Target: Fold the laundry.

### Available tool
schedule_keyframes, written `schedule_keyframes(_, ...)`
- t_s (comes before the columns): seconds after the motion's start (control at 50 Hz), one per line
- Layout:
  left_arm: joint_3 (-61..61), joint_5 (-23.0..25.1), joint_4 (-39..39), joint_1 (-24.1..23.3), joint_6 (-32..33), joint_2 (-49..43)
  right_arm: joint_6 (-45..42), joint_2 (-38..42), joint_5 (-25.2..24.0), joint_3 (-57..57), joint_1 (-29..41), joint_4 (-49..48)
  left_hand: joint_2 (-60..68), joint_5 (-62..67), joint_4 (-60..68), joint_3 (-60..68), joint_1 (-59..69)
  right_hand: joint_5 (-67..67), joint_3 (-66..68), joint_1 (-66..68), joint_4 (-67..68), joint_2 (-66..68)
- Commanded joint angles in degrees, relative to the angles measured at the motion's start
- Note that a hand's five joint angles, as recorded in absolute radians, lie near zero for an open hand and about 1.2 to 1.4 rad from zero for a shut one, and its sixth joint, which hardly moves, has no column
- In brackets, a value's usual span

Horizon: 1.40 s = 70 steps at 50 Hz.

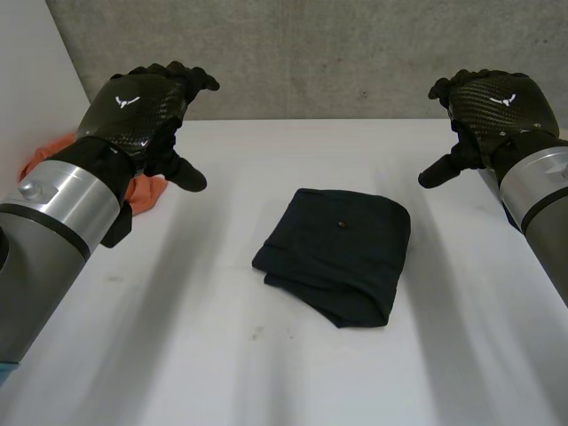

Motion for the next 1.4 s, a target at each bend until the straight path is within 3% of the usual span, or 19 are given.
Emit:
schedule_keyframes(0.02,-0.2,-1.6,0.2,-0.5,2.7,0.2,-2.2,0.1,0.2,0.0,0.6,0.2,-7.4,-10.0,-7.7,-7.4,-7.5,-12.8,-8.5,-5.1,-8.4,-7.9)
schedule_keyframes(0.16,-0.2,-1.1,0.3,-0.7,2.9,0.2,-4.0,0.6,0.2,0.3,0.8,1.5,-7.4,-10.0,-7.7,-7.4,-7.5,-12.8,-8.5,-5.1,-8.4,-7.9)
schedule_keyframes(0.26,0.7,0.4,0.5,-1.1,3.0,0.1,-5.9,1.9,-1.4,0.2,2.8,7.6,-7.4,-10.0,-7.7,-7.4,-7.5,-12.8,-8.5,-5.1,-8.4,-7.9)
schedule_keyframes(0.4,2.7,13.8,0.5,-0.9,3.1,-1.0,-3.7,11.3,-1.9,2.3,13.1,9.6,-7.4,-10.0,-7.7,-7.4,-7.5,-12.8,-8.5,-5.1,-8.4,-7.9)
schedule_keyframes(0.44,2.9,18.2,0.6,-1.0,3.1,-1.8,0.0,13.6,-1.6,4.1,14.5,5.5,-7.1,-9.7,-7.4,-7.1,-7.2,-12.8,-8.5,-5.1,-8.4,-7.9)
schedule_keyframes(0.52,3.8,21.9,1.0,-1.0,3.1,-3.7,4.1,17.4,-0.3,7.8,15.4,-4.6,-6.9,-9.5,-7.2,-6.9,-7.0,-12.8,-8.5,-5.1,-8.4,-7.9)
schedule_keyframes(0.66,5.1,21.8,1.1,-0.9,3.1,-6.7,2.5,23.9,7.7,10.5,18.7,-21.0,-6.6,-9.2,-6.9,-6.6,-6.7,-12.8,-8.5,-5.1,-8.4,-7.9)
schedule_keyframes(0.74,5.5,21.7,1.2,-1.1,3.1,-7.6,-2.3,27.2,11.3,9.4,18.9,-23.7,-6.6,-9.2,-6.9,-6.6,-6.7,-12.8,-8.5,-5.1,-8.4,-7.9)
schedule_keyframes(0.94,6.0,21.7,1.2,-1.1,3.0,-8.3,-6.9,30.8,11.8,6.0,19.0,-23.2,-6.6,-9.2,-6.9,-6.6,-6.7,-12.8,-8.5,-5.1,-8.4,-7.9)
schedule_keyframes(1.18,5.9,21.7,1.1,-1.1,3.0,-8.2,-5.5,26.7,9.0,6.9,19.1,-16.8,-6.6,-9.2,-6.9,-6.6,-6.7,-12.8,-8.5,-5.1,-8.4,-7.9)
schedule_keyframes(1.4,5.7,21.7,1.1,-1.2,3.0,-8.5,-6.4,33.7,9.0,3.4,19.0,-17.3,-6.6,-9.2,-6.9,-6.6,-6.7,-12.8,-8.5,-5.1,-8.4,-7.9)
